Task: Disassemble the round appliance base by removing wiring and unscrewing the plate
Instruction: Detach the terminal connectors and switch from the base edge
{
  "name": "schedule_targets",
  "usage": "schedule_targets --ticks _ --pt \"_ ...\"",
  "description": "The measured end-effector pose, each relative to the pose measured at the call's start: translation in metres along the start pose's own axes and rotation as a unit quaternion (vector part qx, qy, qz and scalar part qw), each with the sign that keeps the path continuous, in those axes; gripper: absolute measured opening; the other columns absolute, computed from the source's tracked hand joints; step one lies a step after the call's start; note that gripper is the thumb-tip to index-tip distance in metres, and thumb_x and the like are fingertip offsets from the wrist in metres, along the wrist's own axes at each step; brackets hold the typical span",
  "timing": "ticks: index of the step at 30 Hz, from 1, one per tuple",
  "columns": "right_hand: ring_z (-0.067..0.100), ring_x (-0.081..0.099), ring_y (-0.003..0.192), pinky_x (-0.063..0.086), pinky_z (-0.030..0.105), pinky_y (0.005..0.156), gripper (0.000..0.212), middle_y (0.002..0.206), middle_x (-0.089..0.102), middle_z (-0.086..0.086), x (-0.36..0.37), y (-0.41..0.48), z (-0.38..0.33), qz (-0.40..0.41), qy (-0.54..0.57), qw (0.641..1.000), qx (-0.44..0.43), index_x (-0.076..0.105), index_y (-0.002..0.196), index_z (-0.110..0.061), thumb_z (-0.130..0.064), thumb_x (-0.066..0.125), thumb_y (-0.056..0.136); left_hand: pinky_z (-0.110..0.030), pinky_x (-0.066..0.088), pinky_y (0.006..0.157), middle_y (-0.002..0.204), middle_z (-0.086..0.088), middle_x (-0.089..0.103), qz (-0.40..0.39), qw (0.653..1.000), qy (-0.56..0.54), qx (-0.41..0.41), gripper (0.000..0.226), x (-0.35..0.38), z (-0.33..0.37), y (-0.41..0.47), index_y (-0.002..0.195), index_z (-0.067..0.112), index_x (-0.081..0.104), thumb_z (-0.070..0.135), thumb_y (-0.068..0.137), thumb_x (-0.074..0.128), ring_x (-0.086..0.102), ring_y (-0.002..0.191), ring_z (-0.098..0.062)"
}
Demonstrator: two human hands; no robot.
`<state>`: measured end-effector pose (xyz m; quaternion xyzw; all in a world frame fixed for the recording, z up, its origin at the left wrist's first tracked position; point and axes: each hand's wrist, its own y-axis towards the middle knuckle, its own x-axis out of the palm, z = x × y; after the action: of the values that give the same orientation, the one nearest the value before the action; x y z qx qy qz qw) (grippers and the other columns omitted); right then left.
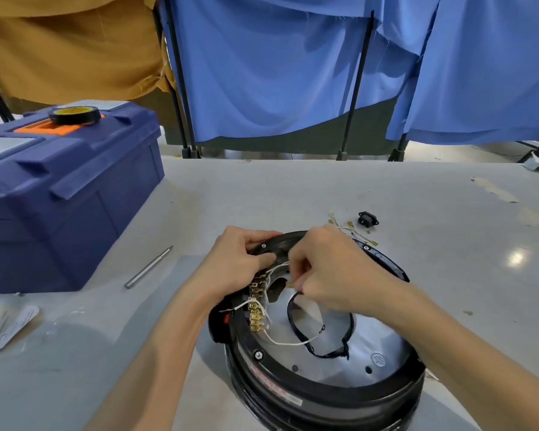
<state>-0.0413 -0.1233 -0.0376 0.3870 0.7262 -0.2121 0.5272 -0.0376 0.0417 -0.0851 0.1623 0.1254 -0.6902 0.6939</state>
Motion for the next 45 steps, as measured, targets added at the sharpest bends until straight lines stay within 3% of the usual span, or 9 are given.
schedule_targets --ticks 4,7,13,20,24,31,37,42,45 --pt "0.01 0.058 0.056 0.05 0.026 0.058 0.022 0.055 0.063 -0.002 -0.001 -0.008 0.012 -0.029 0.121 0.992 0.018 0.07 0.06 -0.018 -0.001 0.071 0.073 -0.042 0.055 0.091 0.096 0.005 0.076 0.008 1.0 -0.005 -0.006 0.038 0.001 -0.001 0.001 0.112 0.026 0.071 0.0 0.085 0.065 0.072 0.092 -0.015" --pt "-0.001 0.05 0.045 0.038 0.011 0.048 0.021 0.049 0.059 -0.011 -0.009 0.002 0.02 0.093 0.194 0.977 0.016 0.071 0.065 -0.02 -0.004 0.071 0.078 -0.044 0.055 0.09 0.093 0.004 0.077 0.014 1.0 -0.023 -0.014 0.039 0.002 -0.002 0.0 0.104 0.033 0.073 0.0 0.084 0.065 0.072 0.091 -0.017" --pt "0.005 0.061 0.052 0.044 0.014 0.049 0.015 0.071 0.07 0.007 -0.039 0.043 0.086 0.228 0.221 0.938 0.136 0.073 0.088 -0.009 0.0 0.061 0.088 -0.04 0.056 0.089 0.09 0.006 0.077 0.017 0.998 -0.04 -0.038 0.039 0.003 -0.003 0.001 0.107 0.029 0.073 0.0 0.083 0.065 0.073 0.086 -0.015" --pt "0.019 0.066 0.061 0.055 0.018 0.058 0.011 0.075 0.067 0.018 -0.03 0.079 0.149 0.297 0.481 0.781 0.266 0.068 0.096 0.012 0.008 0.064 0.086 -0.031 0.057 0.081 0.087 0.009 0.077 0.018 0.998 -0.049 -0.04 0.038 0.003 -0.003 0.002 0.105 0.03 0.073 0.001 0.081 0.066 0.073 0.081 -0.013" --pt "0.023 0.069 0.063 0.058 0.027 0.075 0.005 0.081 0.069 0.018 -0.008 0.09 0.163 0.272 0.436 0.802 0.303 0.07 0.088 0.005 0.006 0.067 0.085 -0.028 0.057 0.079 0.085 0.012 0.076 0.02 0.998 -0.044 -0.034 0.038 0.004 -0.003 0.001 0.099 0.036 0.073 0.003 0.08 0.067 0.073 0.08 -0.01" --pt "0.019 0.059 0.094 0.043 0.026 0.079 0.027 0.107 0.07 0.012 0.003 0.096 0.165 0.259 0.27 0.88 0.292 0.073 0.103 -0.004 0.01 0.054 0.088 -0.029 0.058 0.081 0.084 0.012 0.076 0.025 0.999 -0.037 -0.03 0.039 0.003 0.0 0.0 0.097 0.038 0.073 0.003 0.079 0.066 0.073 0.081 -0.012" --pt "0.013 0.062 0.063 0.049 0.027 0.06 0.007 0.08 0.073 0.011 -0.034 0.07 0.099 0.283 0.315 0.9 0.108 0.072 0.08 -0.011 -0.004 0.072 0.081 -0.031 0.058 0.082 0.086 0.007 0.077 0.026 0.998 -0.045 -0.034 0.039 0.005 0.001 -0.001 0.107 0.028 0.074 0.0 0.08 0.065 0.073 0.082 -0.015" --pt "0.015 0.066 0.06 0.053 0.033 0.06 0.012 0.068 0.073 0.006 -0.027 0.023 0.016 -0.052 0.26 0.96 -0.088 0.075 0.078 -0.015 -0.024 0.081 0.074 -0.018 0.051 0.057 0.065 0.01 0.073 0.022 0.999 -0.032 -0.002 0.034 0.003 0.005 -0.005 0.073 0.032 0.076 -0.001 0.072 0.066 0.064 0.058 -0.002" --pt "0.007 0.061 0.059 0.05 0.022 0.063 0.02 0.067 0.069 -0.001 -0.005 0.01 -0.008 -0.113 0.182 0.97 -0.118 0.074 0.081 -0.008 -0.022 0.084 0.071 -0.008 0.041 0.046 0.052 0.016 0.065 0.032 0.999 -0.029 -0.006 0.037 0.002 0.005 -0.006 0.069 0.027 0.07 -0.007 0.074 0.057 0.057 0.048 0.007"
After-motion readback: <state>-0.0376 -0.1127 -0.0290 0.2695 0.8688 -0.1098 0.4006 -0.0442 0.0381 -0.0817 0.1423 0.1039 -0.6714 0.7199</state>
